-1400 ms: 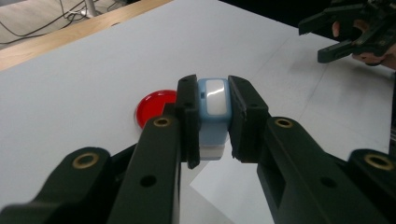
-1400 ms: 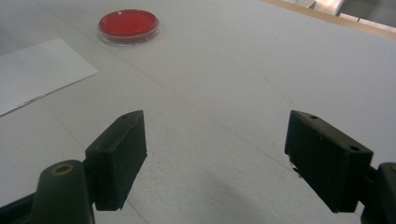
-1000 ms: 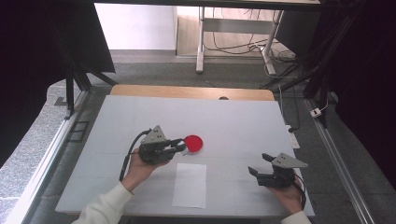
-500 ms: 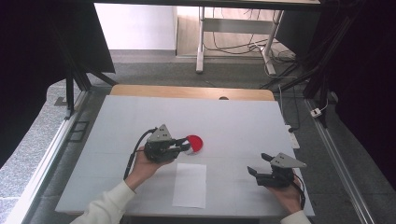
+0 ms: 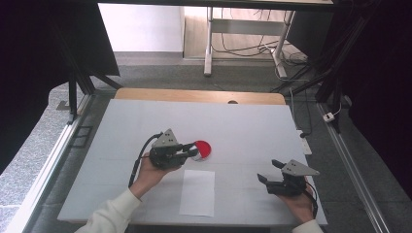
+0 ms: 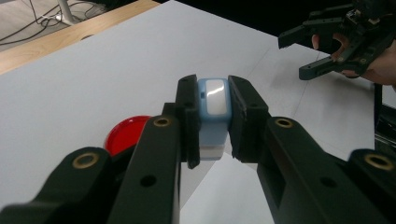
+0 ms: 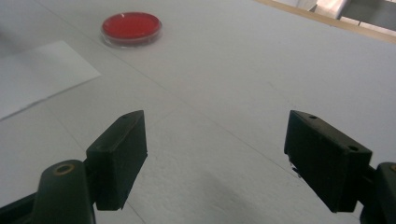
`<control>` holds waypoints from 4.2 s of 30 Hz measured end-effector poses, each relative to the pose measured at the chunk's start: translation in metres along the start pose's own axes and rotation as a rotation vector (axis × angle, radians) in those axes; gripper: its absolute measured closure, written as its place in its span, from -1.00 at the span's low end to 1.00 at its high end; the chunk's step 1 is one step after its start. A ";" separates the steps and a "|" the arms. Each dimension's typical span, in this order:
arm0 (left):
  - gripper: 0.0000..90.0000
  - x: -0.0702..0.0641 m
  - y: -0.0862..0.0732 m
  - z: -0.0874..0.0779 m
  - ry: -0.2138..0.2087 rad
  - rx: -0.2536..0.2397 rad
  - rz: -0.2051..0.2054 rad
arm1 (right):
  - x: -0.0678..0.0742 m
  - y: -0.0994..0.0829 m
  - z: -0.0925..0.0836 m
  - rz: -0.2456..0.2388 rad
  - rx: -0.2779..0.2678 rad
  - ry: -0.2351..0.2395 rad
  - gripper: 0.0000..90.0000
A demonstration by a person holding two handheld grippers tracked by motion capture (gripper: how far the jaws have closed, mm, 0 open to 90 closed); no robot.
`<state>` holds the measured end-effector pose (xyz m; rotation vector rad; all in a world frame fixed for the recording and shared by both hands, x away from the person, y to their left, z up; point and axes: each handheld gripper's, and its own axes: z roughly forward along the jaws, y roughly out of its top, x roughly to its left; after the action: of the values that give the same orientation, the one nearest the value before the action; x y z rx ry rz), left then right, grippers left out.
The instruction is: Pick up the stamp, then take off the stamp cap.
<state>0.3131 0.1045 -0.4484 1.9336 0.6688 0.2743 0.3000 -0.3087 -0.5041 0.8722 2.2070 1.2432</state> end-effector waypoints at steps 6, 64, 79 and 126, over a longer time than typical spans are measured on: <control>0.67 0.000 0.001 0.000 -0.001 -0.001 0.000 | 0.005 0.005 -0.001 0.014 -0.041 0.017 -0.54; 0.67 -0.002 0.005 0.006 -0.012 -0.002 0.004 | 0.064 0.031 0.033 -0.005 -0.110 0.046 -0.50; 0.67 -0.001 0.004 0.006 -0.012 -0.003 0.005 | 0.081 0.038 0.043 -0.048 -0.107 0.059 -0.48; 0.67 -0.005 0.001 0.022 -0.025 0.020 -0.021 | 0.132 0.062 0.094 -0.148 -0.121 0.035 -0.24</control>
<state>0.3197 0.0851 -0.4572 1.9451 0.6769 0.2311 0.2885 -0.1357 -0.5067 0.6326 2.1551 1.3140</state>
